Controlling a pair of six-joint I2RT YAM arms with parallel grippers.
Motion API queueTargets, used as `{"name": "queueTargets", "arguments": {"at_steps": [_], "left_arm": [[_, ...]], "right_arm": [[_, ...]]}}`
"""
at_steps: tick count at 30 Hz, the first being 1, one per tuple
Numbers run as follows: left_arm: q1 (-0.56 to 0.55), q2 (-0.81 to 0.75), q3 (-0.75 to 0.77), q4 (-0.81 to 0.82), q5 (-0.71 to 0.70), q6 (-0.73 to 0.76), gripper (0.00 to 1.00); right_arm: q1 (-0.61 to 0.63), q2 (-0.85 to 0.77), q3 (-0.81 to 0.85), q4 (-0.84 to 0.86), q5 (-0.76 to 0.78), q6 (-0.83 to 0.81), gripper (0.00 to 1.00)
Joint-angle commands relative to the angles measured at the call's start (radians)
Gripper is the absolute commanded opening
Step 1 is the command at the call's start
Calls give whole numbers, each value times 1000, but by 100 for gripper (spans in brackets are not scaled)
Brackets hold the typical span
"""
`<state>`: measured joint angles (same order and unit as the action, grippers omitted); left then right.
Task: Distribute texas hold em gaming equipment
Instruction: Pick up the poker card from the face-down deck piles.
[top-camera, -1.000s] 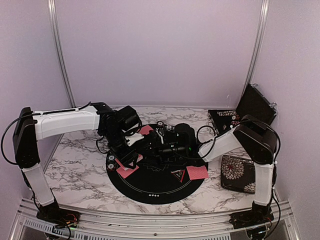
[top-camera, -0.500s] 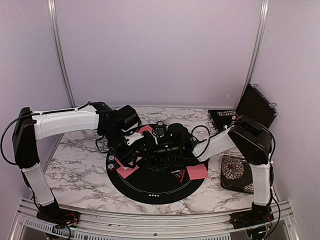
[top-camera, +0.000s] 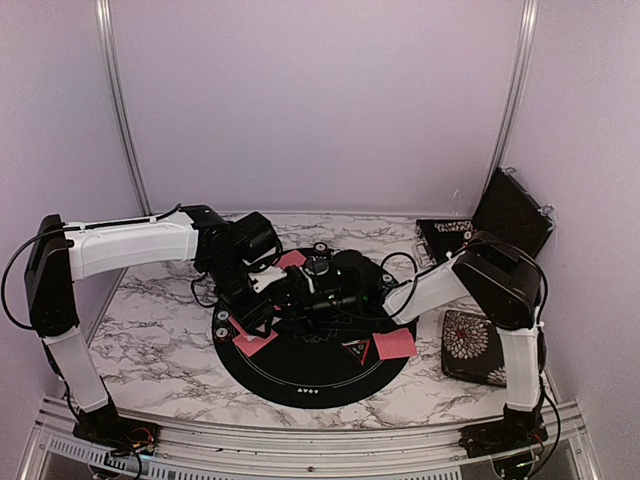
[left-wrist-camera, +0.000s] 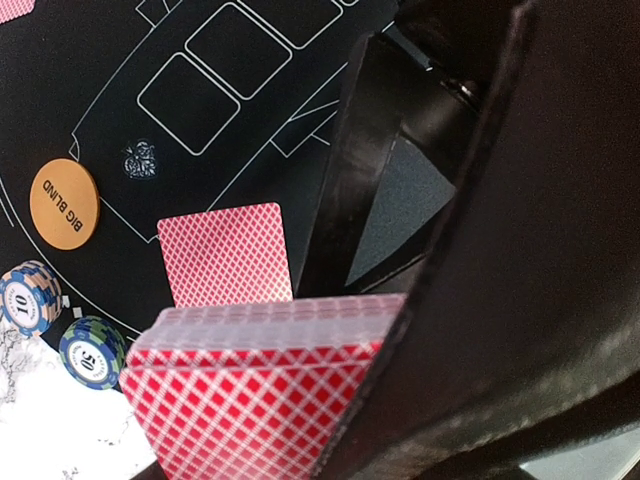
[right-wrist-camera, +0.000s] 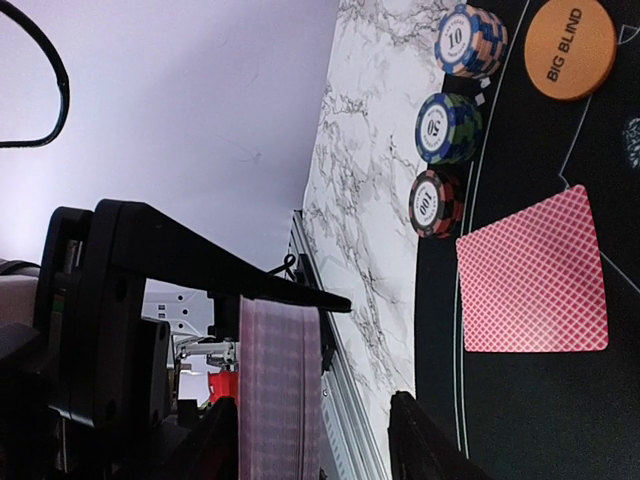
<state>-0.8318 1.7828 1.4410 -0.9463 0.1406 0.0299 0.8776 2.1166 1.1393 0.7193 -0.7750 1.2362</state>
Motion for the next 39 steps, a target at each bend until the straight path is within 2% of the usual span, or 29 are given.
{"name": "queueTargets", "arguments": {"at_steps": [1, 39], "left_arm": [[-4, -49, -5, -6, 13, 12, 55], [-1, -42, -13, -2, 17, 13, 55]], "right_arm": [[-10, -21, -21, -44, 41, -33, 48], [-40, -137, -73, -29, 43, -33, 48]]}}
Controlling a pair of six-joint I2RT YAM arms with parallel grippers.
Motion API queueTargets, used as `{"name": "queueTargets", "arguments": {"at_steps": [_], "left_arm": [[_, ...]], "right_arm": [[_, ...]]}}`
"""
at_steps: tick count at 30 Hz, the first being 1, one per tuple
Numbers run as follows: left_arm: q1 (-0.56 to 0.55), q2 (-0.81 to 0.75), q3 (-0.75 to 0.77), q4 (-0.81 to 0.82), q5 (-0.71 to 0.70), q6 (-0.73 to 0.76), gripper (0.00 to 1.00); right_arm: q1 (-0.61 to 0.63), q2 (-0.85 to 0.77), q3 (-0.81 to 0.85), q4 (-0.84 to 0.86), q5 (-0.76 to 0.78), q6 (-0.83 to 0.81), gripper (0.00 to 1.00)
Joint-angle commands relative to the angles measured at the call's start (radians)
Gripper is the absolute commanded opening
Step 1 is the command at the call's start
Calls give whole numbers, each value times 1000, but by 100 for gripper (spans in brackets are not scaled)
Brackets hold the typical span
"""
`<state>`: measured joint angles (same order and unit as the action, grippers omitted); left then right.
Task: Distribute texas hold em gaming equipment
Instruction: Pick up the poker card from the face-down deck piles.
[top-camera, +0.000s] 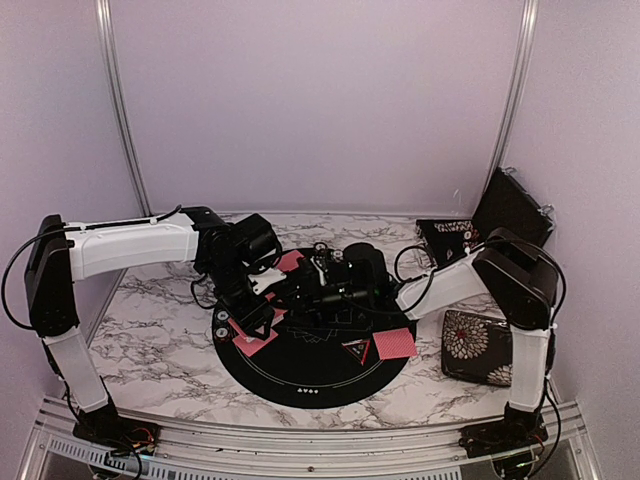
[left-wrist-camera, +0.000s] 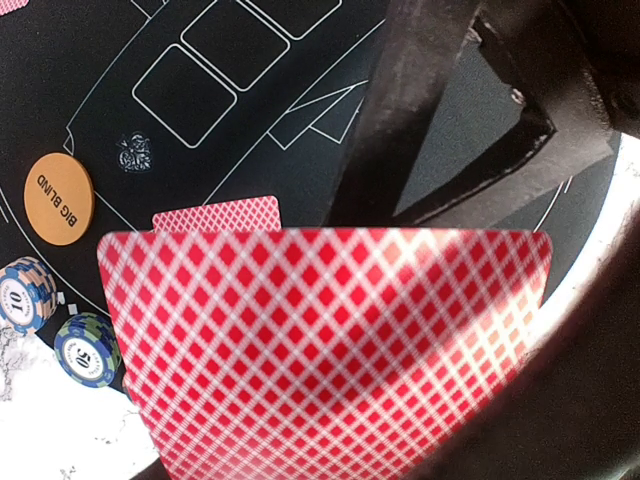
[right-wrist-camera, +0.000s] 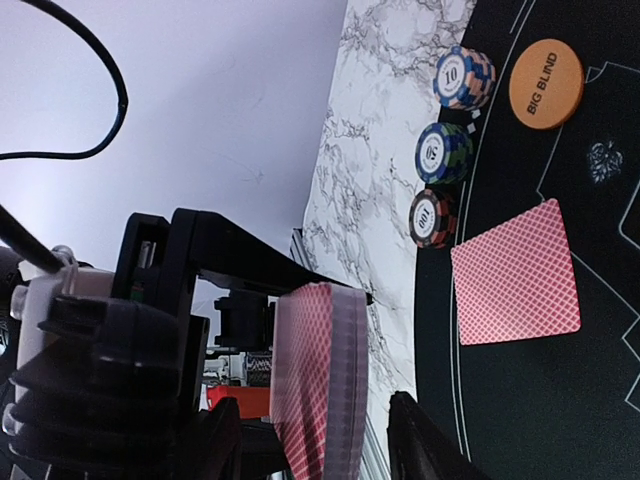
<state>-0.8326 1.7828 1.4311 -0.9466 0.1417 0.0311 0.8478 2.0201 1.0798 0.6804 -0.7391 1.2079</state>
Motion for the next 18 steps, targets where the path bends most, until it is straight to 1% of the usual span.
{"name": "queueTargets", "arguments": {"at_steps": [1, 18], "left_arm": [[0, -43, -3, -1, 16, 11, 55], [0, -44, -9, 2, 12, 10, 55]], "right_arm": [[-12, -42, -18, 12, 9, -3, 48], [-35, -103, -89, 37, 20, 14, 45]]}}
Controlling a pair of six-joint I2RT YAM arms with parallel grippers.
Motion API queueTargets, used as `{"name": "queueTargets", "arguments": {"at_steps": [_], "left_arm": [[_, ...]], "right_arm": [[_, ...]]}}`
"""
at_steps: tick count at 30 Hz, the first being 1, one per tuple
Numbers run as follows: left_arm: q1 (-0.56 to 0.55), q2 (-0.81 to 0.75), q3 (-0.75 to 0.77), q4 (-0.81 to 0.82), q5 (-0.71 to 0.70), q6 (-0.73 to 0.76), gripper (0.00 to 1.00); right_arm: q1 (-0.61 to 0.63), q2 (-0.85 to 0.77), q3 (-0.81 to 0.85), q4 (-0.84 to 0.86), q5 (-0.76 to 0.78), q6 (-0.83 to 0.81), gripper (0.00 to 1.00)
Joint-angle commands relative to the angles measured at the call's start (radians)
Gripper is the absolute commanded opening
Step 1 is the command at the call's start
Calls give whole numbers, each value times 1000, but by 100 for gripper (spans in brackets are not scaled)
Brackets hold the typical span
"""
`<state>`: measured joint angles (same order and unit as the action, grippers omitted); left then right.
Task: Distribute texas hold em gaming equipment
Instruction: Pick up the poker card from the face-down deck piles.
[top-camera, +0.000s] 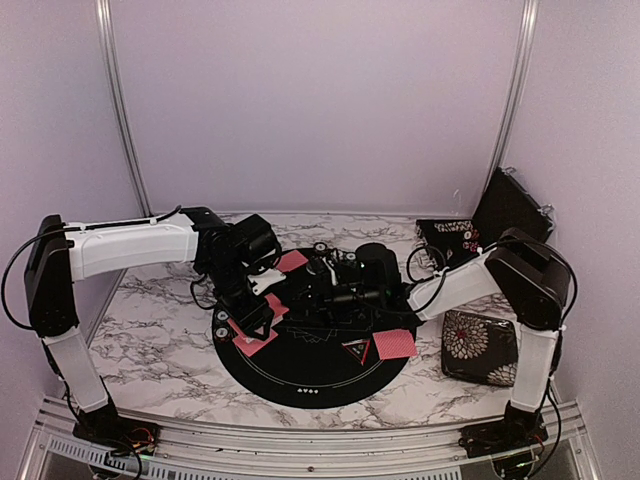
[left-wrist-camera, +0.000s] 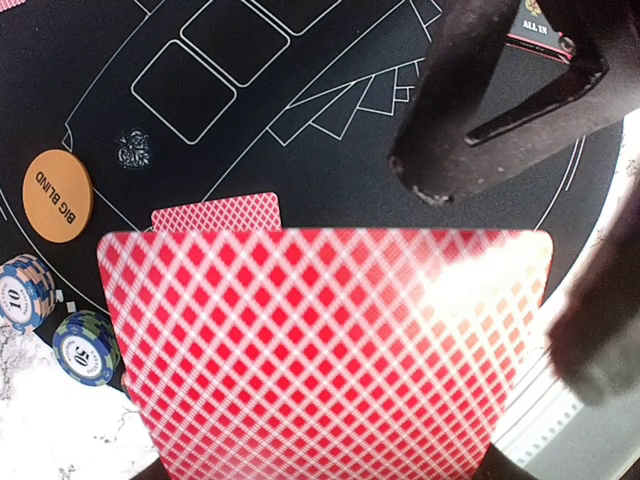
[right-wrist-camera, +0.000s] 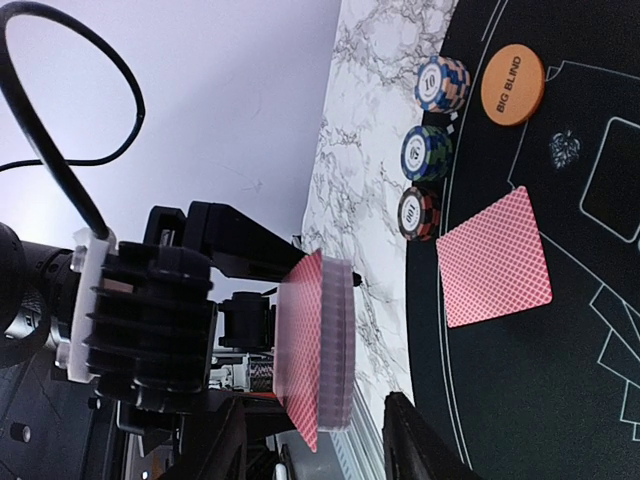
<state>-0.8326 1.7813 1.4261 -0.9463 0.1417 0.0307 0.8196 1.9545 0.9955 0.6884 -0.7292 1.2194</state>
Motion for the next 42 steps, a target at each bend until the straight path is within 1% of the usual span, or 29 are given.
{"name": "queueTargets", "arguments": {"at_steps": [1, 7, 23, 42], "left_arm": [[0, -44, -5, 1, 12, 10, 55], [0, -44, -5, 2, 12, 10, 55], [0, -43, -6, 4, 13, 10, 55], [1, -46, -10, 5, 14, 9, 55]], "right_arm": [[-7, -40, -7, 31, 10, 5, 45], [-1, -41, -14, 30, 11, 9, 42], [15, -25, 1, 33, 2, 19, 30], [18, -13, 17, 31, -4, 22, 24]]}}
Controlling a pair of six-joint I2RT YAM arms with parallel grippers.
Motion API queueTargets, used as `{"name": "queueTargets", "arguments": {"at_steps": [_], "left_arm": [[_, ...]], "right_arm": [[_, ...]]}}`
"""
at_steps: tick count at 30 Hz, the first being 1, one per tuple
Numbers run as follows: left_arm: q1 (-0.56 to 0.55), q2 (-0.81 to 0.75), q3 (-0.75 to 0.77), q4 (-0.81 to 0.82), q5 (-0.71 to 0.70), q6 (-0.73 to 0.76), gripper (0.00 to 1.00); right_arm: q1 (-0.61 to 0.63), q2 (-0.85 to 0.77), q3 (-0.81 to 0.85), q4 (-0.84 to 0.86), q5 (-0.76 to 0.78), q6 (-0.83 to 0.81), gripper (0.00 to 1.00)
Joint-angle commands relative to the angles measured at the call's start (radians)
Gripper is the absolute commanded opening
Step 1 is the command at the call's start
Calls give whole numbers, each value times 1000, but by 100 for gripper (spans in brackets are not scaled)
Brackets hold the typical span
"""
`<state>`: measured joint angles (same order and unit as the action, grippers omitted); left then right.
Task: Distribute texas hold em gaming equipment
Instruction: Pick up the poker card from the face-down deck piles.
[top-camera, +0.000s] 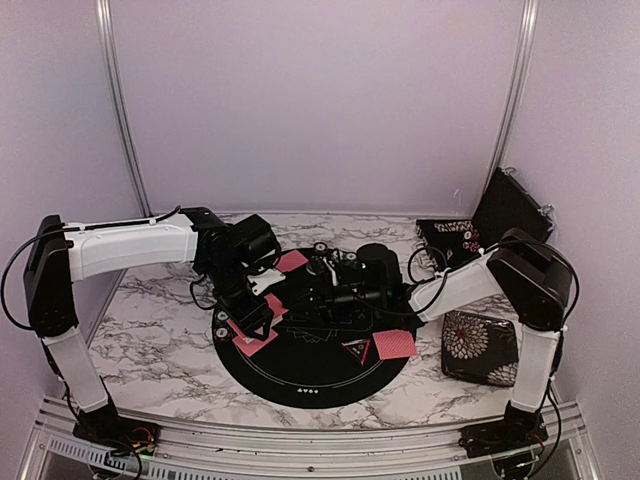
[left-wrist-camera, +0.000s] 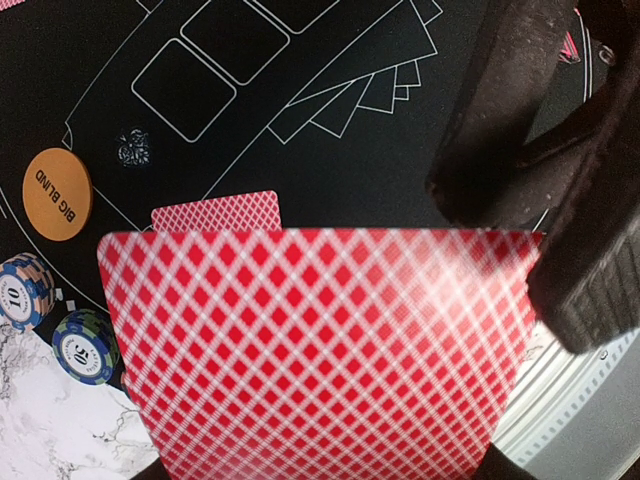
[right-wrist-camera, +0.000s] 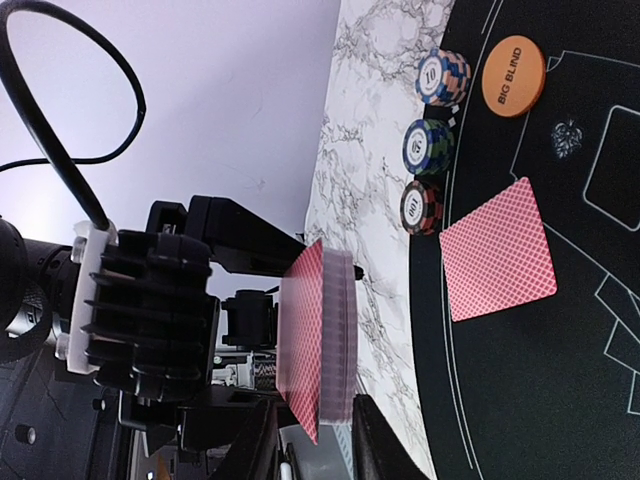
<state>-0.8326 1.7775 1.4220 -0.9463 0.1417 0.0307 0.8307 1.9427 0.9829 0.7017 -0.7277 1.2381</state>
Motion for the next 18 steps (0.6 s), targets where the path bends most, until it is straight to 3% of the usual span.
{"name": "queueTargets", "arguments": {"at_steps": [1, 18], "left_arm": [[1, -43, -6, 4, 14, 10, 55], [1, -45, -11, 4, 13, 9, 55]], "right_arm": [[8, -2, 29, 19, -6, 4, 24], [18, 14, 40, 25, -12, 11, 18]]}}
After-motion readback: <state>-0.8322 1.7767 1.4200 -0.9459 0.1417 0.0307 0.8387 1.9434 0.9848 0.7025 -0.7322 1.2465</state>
